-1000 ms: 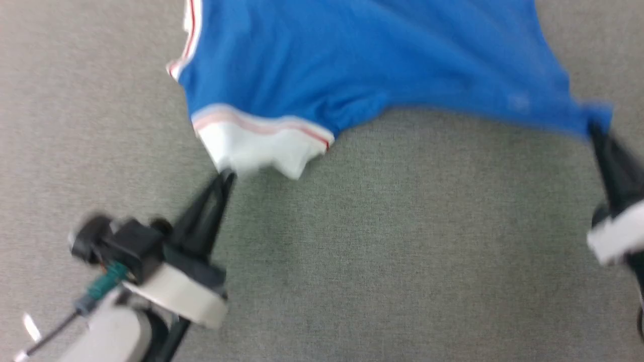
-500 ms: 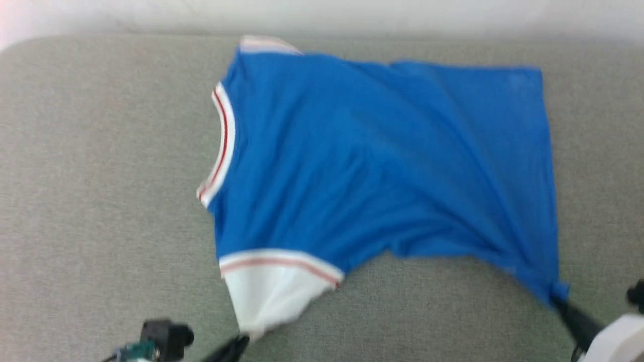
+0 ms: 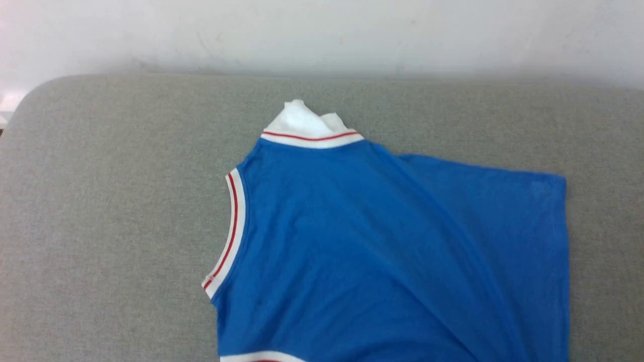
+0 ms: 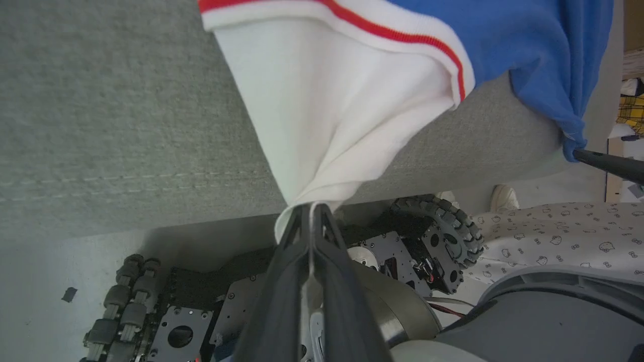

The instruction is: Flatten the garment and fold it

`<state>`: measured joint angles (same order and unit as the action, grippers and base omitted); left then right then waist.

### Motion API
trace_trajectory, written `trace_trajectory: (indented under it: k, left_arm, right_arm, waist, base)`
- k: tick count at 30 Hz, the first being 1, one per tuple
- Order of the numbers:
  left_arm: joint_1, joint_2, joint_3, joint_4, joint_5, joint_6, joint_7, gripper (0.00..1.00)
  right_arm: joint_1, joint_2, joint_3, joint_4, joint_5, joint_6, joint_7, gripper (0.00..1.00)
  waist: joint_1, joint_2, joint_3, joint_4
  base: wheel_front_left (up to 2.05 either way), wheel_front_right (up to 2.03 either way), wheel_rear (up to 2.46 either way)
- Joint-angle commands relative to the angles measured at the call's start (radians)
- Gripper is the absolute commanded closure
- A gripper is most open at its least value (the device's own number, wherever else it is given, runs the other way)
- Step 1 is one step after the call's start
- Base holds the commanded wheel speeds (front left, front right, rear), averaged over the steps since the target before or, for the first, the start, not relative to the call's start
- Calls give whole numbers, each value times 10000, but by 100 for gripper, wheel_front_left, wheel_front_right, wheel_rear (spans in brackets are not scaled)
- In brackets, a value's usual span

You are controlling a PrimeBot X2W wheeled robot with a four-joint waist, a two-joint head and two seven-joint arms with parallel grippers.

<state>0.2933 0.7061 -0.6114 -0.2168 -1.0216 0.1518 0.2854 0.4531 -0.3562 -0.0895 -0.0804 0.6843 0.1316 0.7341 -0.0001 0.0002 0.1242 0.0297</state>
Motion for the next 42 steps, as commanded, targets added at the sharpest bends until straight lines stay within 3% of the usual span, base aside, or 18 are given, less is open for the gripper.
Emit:
trace_trajectory:
  k: [1,8,16,29,42]
  left_arm:
    - [148,91,-9,-71,-111,72,70,100]
    - [628,488,169,-550,-314,308,125,100]
    - [-324,685,701,-1395,1083,371,-1045,100]
    - [-2821,436,1341,-1399,2764,258,-2149,100]
    - [-4425,-154,1474,-336,3233,-31,-2851,100]
  right_arm:
    - [188,-6,-27,35,59,-9,149,100]
    - [555,224,-397,-347,86,-9,562,100]
    - [-112,383,-801,-947,-356,-9,-792,100]
    - [-2274,84,-1024,-1026,-769,-9,-2618,100]
    - [-4002,-246,-389,-62,-986,-9,-3125,100]
  waist:
    - [1,-2,-135,-31]
    - [1,-2,-395,-74]
    - [1,-2,-230,-61]
    - [1,-2,1257,-347]
    - [1,-2,2371,-549]
  base:
    - [0,0,0]
    - [0,0,0]
    - [0,0,0]
    - [0,0,0]
    - [0,0,0]
